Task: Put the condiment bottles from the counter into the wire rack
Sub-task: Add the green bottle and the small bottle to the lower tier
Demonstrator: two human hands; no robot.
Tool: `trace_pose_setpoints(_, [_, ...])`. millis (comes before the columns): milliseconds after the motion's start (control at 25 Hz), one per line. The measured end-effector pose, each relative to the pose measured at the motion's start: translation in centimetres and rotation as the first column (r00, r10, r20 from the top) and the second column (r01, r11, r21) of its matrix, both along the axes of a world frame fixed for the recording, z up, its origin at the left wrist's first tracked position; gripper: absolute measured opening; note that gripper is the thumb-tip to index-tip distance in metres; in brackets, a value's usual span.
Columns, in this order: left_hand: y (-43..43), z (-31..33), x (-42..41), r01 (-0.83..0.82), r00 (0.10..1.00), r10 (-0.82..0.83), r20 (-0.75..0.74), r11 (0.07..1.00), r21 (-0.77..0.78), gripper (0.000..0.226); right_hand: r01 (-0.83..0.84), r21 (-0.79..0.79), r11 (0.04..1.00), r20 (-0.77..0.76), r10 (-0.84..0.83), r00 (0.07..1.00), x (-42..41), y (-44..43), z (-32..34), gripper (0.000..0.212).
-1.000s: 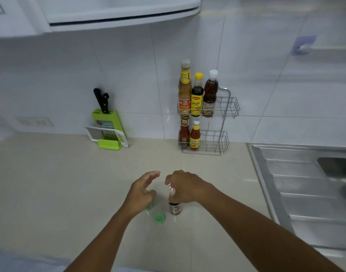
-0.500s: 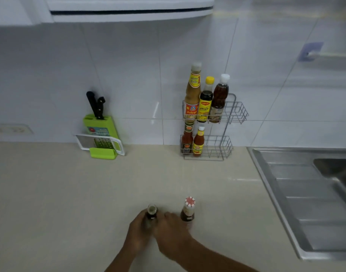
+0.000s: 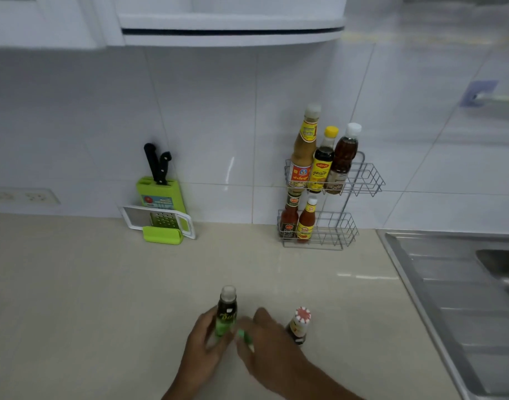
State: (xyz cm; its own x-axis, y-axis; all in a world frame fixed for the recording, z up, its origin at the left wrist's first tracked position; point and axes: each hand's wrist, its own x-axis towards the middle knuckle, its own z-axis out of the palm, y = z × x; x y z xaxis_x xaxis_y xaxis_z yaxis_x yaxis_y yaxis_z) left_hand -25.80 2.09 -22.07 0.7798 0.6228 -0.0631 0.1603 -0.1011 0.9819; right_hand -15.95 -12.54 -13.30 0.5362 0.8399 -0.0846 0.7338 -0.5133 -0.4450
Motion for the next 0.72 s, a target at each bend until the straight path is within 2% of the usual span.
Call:
trace_pose_setpoints(40, [0.4,1.3,0.3,-0.002,0.999,0.003,0.052,1.0,-0.01,0.057,0.054,0.196,0.979,-0.021,-0.051,0.998,0.5,0.0,3.8,0.029])
trace_pose_setpoints(120, [0.6,4.9,1.4,0.033,0.991,-0.029,0.133,0.999,-0.03,0.053,0.174,0.467,0.867,-0.191,-0.093,0.977,1.7,-0.4,10.6,0.025])
trace_pose_setpoints(240, [-1.0,11.0,3.4,0.141,0.961,-0.131,0.245,0.99,-0.023,0.04,0.314,0.596,0.74,-0.496,0.032,0.868,4.6,-1.0,17.3,0.029])
trace_pose_setpoints(320, [-2.5,14.1,4.5,0.235,0.927,-0.228,0.298,0.972,0.013,0.034,0.306,0.638,0.706,-0.541,0.129,0.831,6.0,-1.5,19.0,0.033])
trace_pose_setpoints(360, [-3.2,15.1,5.1,0.278,0.908,-0.272,0.319,0.96,0.025,0.031,0.286,0.634,0.719,-0.531,0.135,0.836,6.5,-1.9,19.3,0.036])
trace_pose_setpoints(520, [-5.5,18.0,7.2,0.324,0.882,-0.304,0.361,0.946,0.004,0.026,0.184,0.525,0.831,-0.431,0.073,0.899,8.9,-4.1,20.9,0.038])
trace_pose_setpoints(640, [-6.8,19.1,8.6,0.354,0.874,-0.322,0.365,0.935,-0.023,0.031,0.154,0.465,0.872,-0.411,0.058,0.91,11.0,-6.0,21.7,0.035])
trace_pose_setpoints(720, [-7.6,19.7,9.4,0.387,0.871,-0.334,0.36,0.918,-0.085,0.042,0.132,0.455,0.881,-0.408,0.075,0.91,12.3,-6.9,22.0,0.033])
